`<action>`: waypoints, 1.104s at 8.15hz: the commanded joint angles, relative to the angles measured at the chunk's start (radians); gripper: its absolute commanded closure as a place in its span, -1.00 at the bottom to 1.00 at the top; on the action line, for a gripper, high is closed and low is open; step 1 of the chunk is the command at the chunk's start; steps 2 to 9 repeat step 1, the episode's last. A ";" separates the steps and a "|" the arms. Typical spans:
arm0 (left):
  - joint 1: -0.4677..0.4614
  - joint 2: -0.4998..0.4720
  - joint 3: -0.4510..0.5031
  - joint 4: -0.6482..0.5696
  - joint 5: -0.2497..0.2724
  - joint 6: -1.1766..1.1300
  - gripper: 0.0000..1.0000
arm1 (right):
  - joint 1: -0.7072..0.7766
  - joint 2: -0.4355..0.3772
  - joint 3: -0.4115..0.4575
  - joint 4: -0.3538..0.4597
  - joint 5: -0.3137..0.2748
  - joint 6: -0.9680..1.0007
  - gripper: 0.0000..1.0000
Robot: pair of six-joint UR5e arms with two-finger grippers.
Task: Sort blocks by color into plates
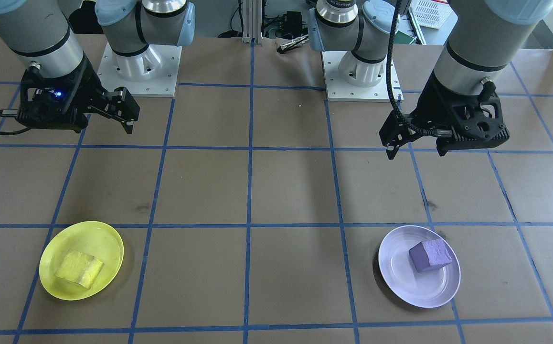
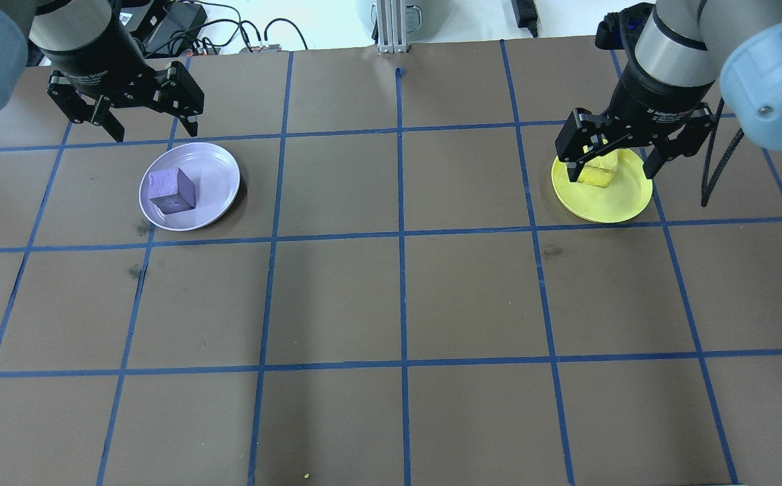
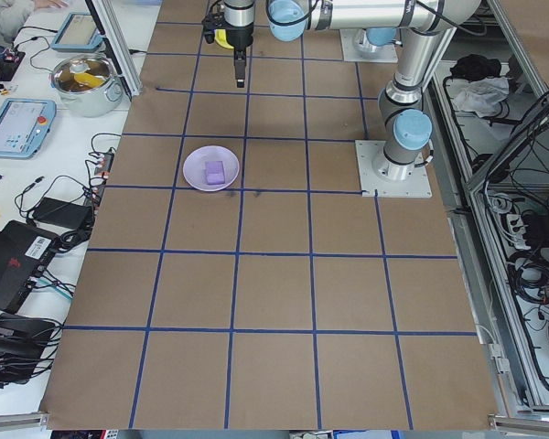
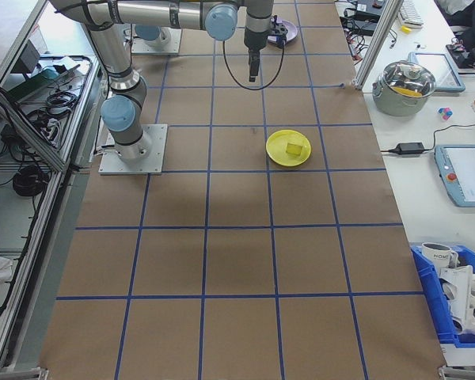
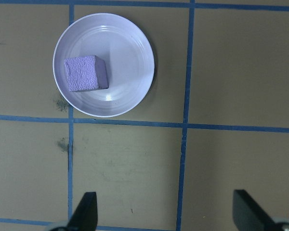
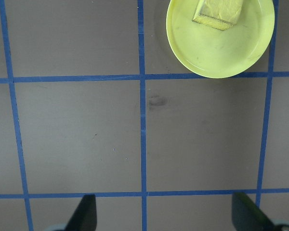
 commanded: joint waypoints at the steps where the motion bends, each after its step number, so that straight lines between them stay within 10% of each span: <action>1: 0.010 -0.006 0.009 0.002 0.000 0.009 -1.00 | 0.000 0.000 0.000 0.000 -0.001 0.000 -1.00; 9: 0.010 -0.006 0.009 0.002 0.000 0.009 -1.00 | 0.000 0.000 0.000 0.000 -0.001 0.000 -1.00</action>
